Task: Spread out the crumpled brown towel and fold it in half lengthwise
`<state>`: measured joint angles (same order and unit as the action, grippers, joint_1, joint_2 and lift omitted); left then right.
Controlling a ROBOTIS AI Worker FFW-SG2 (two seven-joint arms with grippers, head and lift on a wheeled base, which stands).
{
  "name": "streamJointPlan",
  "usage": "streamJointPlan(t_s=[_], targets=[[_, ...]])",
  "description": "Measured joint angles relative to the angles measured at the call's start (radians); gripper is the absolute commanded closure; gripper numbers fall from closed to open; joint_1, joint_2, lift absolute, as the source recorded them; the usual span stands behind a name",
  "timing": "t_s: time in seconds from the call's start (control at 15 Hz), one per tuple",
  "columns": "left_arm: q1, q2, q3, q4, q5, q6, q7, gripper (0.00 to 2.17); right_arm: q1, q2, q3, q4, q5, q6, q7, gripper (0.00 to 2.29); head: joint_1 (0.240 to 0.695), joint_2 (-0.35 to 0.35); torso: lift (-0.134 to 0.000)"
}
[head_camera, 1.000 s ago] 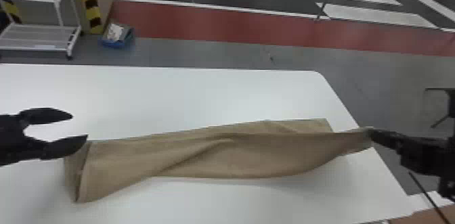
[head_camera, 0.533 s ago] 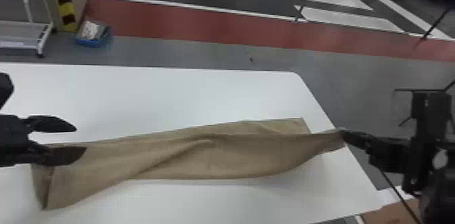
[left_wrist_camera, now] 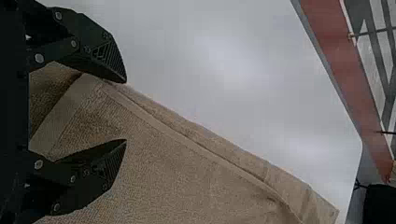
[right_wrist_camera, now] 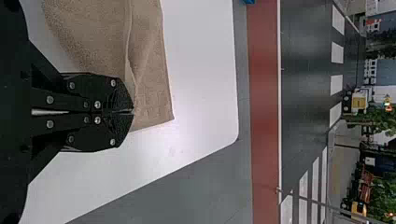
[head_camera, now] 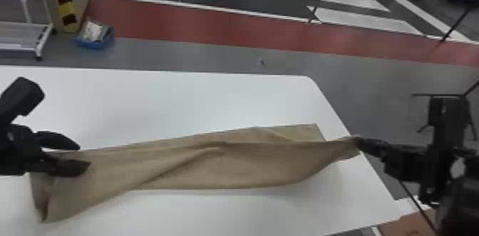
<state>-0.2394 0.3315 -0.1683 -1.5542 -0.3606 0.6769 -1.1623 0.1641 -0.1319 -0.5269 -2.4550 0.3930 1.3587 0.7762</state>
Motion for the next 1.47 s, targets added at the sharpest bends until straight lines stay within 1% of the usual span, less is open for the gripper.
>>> streamJointPlan(t_s=[0.07, 0.2, 0.33, 0.53, 0.6, 0.67, 0.8, 1.13, 1.2, 1.27, 1.4, 1.47], targets=[[-0.005, 0.001, 0.002, 0.004, -0.004, 0.013, 0.000, 0.62, 0.000, 0.000, 0.000, 0.000, 0.000, 0.000, 0.000, 1.21, 0.695, -0.317, -0.124], [-0.009, 0.007, 0.009, 0.010, -0.011, 0.029, -0.006, 0.64, 0.001, 0.000, -0.003, 0.001, -0.002, -0.005, 0.000, 1.21, 0.695, -0.304, -0.124], [-0.009, 0.011, 0.013, 0.012, -0.012, 0.031, -0.015, 0.79, 0.002, 0.001, -0.004, 0.002, -0.002, -0.011, 0.000, 1.21, 0.695, -0.300, -0.124], [-0.001, 0.011, 0.013, 0.004, -0.011, 0.027, -0.028, 0.79, 0.002, 0.004, -0.006, 0.004, -0.003, -0.012, 0.000, 1.19, 0.695, -0.304, -0.124], [0.003, 0.011, 0.014, 0.001, -0.010, 0.021, -0.030, 0.92, 0.003, 0.004, -0.009, 0.004, -0.004, -0.012, 0.000, 1.19, 0.695, -0.307, -0.124], [0.008, 0.011, 0.015, -0.003, -0.009, 0.014, -0.029, 0.99, 0.004, 0.004, -0.012, 0.004, -0.005, -0.012, 0.000, 1.19, 0.695, -0.310, -0.124], [0.021, 0.011, 0.023, -0.015, -0.002, 0.005, -0.017, 0.99, 0.005, 0.004, -0.016, 0.004, -0.006, -0.011, 0.000, 1.19, 0.695, -0.313, -0.124], [0.069, 0.015, 0.075, -0.096, 0.037, -0.008, -0.019, 0.98, 0.004, 0.005, -0.013, 0.004, -0.008, -0.010, 0.000, 1.19, 0.695, -0.314, -0.124], [0.078, 0.016, 0.085, -0.110, 0.045, -0.008, -0.019, 0.85, 0.004, 0.006, -0.012, 0.004, -0.006, -0.010, 0.000, 1.19, 0.695, -0.312, -0.124], [0.085, 0.018, 0.093, -0.119, 0.050, -0.009, -0.018, 0.65, 0.003, 0.006, -0.010, 0.004, -0.005, -0.009, 0.000, 1.19, 0.695, -0.310, -0.124], [0.095, 0.020, 0.098, -0.127, 0.056, -0.011, -0.015, 0.66, 0.003, 0.006, -0.008, 0.004, -0.004, -0.009, 0.000, 1.19, 0.695, -0.308, -0.124], [0.099, 0.020, 0.096, -0.127, 0.056, -0.017, -0.015, 0.83, 0.003, 0.006, -0.007, 0.003, -0.003, -0.008, 0.001, 1.19, 0.695, -0.309, -0.124]])
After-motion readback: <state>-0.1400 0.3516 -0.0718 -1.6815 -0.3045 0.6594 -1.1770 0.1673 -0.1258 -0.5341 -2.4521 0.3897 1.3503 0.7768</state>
